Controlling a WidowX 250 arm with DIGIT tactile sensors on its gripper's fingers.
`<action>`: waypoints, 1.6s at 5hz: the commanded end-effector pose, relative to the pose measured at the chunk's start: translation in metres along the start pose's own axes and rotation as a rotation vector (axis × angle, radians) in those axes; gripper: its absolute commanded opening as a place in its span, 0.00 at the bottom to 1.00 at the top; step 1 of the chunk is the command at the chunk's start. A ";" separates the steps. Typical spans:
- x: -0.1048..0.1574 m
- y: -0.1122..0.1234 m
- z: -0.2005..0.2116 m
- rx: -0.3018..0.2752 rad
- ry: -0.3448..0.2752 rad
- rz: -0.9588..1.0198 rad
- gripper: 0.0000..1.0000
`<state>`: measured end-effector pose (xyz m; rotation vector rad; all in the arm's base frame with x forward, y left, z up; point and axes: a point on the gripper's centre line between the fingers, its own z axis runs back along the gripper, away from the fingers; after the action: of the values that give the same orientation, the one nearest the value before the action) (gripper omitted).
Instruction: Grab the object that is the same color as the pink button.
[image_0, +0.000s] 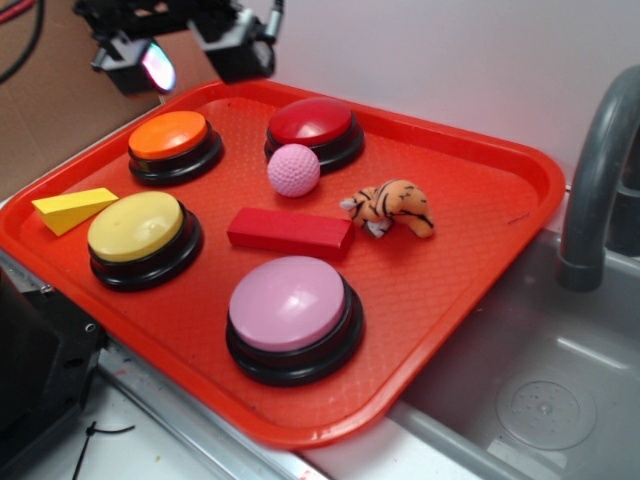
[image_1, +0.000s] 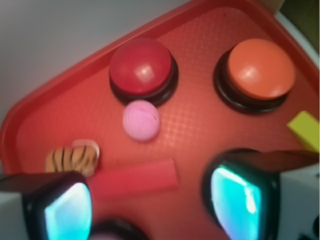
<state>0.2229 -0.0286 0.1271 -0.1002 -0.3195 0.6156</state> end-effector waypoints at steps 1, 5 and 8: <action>0.018 -0.012 -0.037 0.018 -0.087 0.083 1.00; 0.043 -0.005 -0.102 0.140 -0.046 0.128 1.00; 0.052 -0.005 -0.106 0.153 -0.006 0.122 0.00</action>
<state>0.2890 -0.0098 0.0222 0.0603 -0.2114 0.7471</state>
